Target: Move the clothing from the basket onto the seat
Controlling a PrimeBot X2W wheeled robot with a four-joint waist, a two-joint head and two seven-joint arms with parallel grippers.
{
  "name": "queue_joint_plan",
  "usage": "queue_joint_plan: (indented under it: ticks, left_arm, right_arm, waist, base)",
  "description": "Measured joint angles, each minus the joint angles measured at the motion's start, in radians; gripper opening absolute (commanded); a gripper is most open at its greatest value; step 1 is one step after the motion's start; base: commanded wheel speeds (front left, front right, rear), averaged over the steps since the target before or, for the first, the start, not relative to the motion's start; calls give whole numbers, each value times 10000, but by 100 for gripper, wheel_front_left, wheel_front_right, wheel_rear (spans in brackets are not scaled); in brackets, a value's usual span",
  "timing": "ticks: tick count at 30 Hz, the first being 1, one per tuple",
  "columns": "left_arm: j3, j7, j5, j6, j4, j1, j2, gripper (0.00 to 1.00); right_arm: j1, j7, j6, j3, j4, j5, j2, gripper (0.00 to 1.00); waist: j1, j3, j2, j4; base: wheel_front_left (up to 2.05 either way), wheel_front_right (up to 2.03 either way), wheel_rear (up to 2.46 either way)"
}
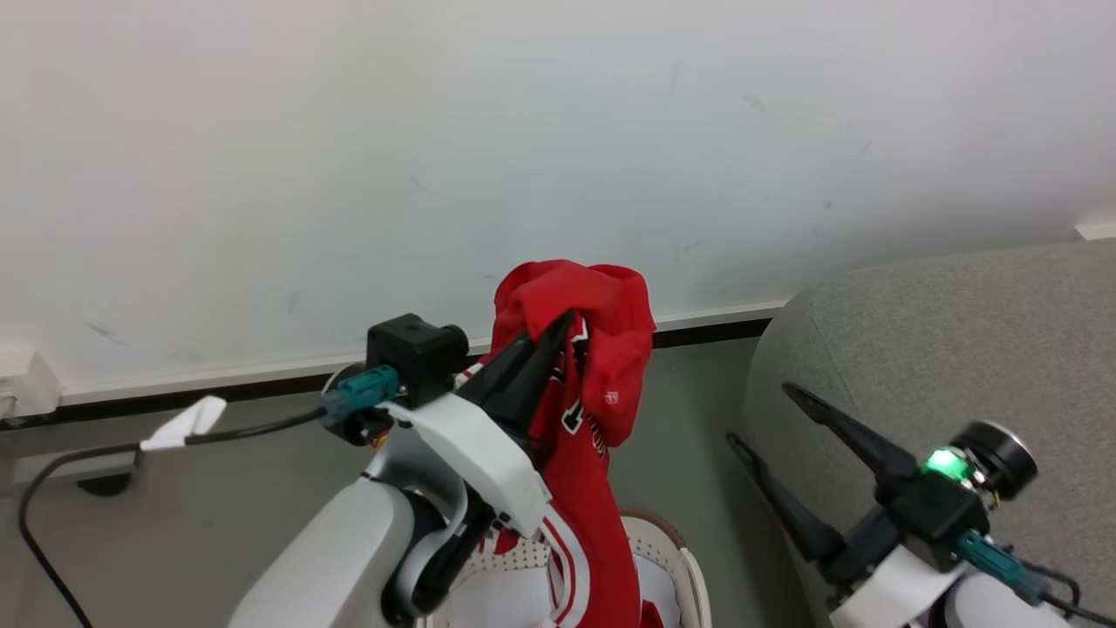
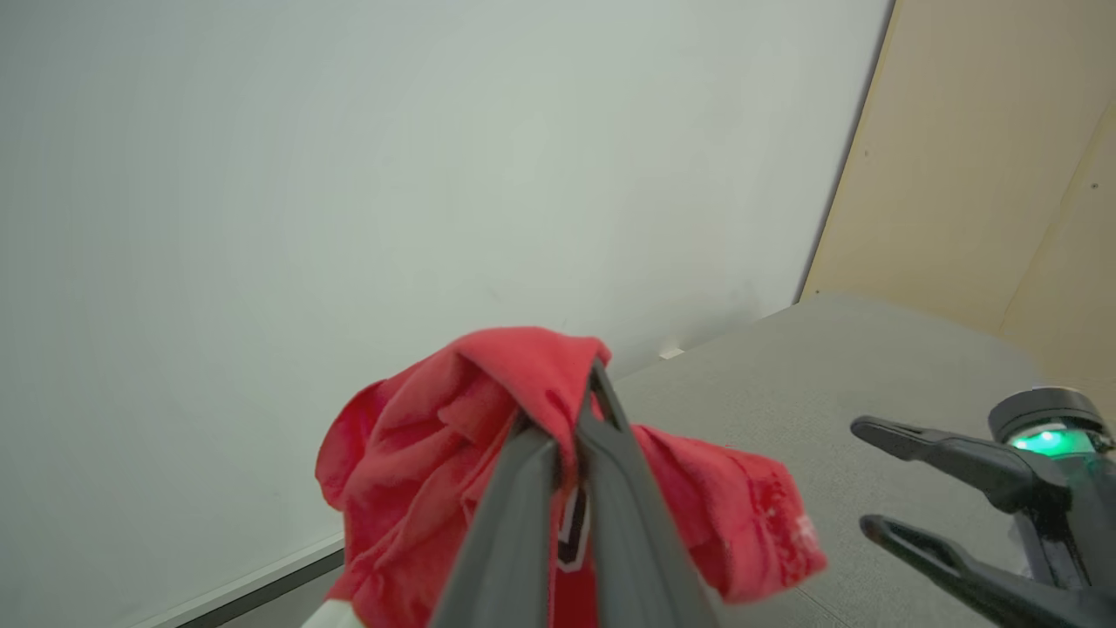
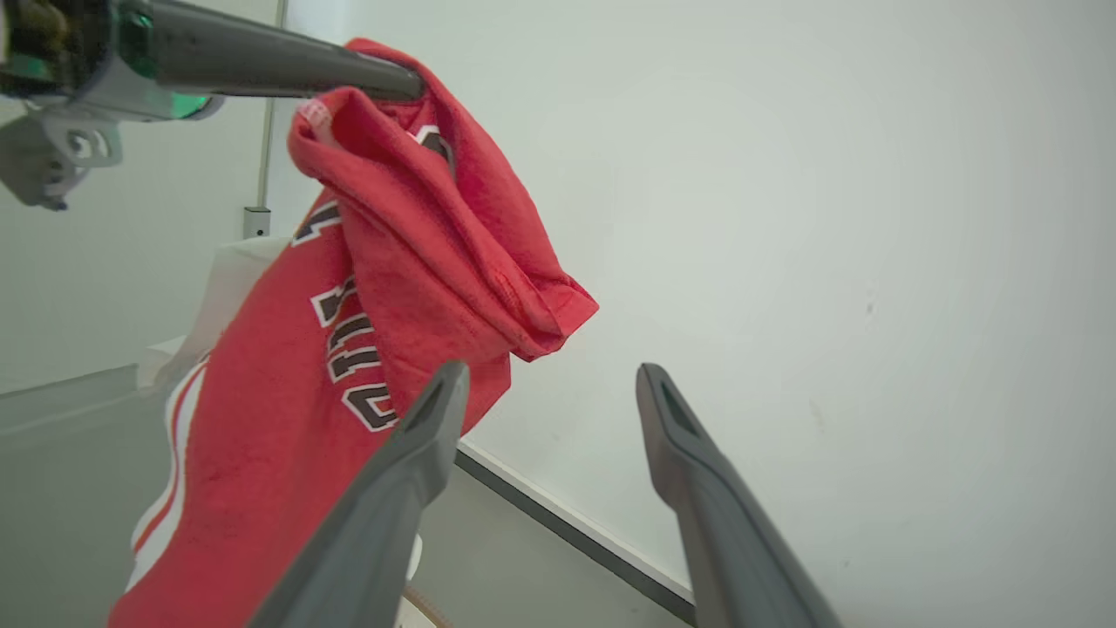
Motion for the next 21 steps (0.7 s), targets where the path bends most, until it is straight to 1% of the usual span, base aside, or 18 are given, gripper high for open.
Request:
queue_joint_plan:
  ticks: [2,6,11,15,18,21]
  left_arm:
    - [-86,36,-13,-40,-77,4,-29,0]
    - [-230,128,-15,-56,-159,2,-100,0]
    - [-462,186,-33,-148,-196,-12,-257,0]
    - [-694,270,-157,-309,-198,-37,-412,0]
    - [-882,341,-274,-468,-186,-96,-604,0]
    - [-1043,364,-382,-583,-113,-133,-769,0]
  right_arm:
    - [-592,115,0,546,6,79,-165,100]
    - [-1791,322,2,1722,257,207,-295,100]
    - [-3054,433,0,2987,1143,395,-224,100]
    - [-3784,353,0,3760,2057,589,128,100]
    - [-4132,186,2,4439,2688,1175,564,100]
    - [-4428,-65,2,4836,3260,1862,920,100]
  waist:
    - [0,4,0,-3]
    - [0,16,0,22]
    - [0,26,0,118]
    - [0,-4,0,212]
    - [0,-44,0,277]
    - [0,-85,0,359]
  base:
    - [0,0,0]
    - [0,0,0]
    - [0,0,0]
    - [0,0,0]
    - [0,0,0]
    - [0,0,0]
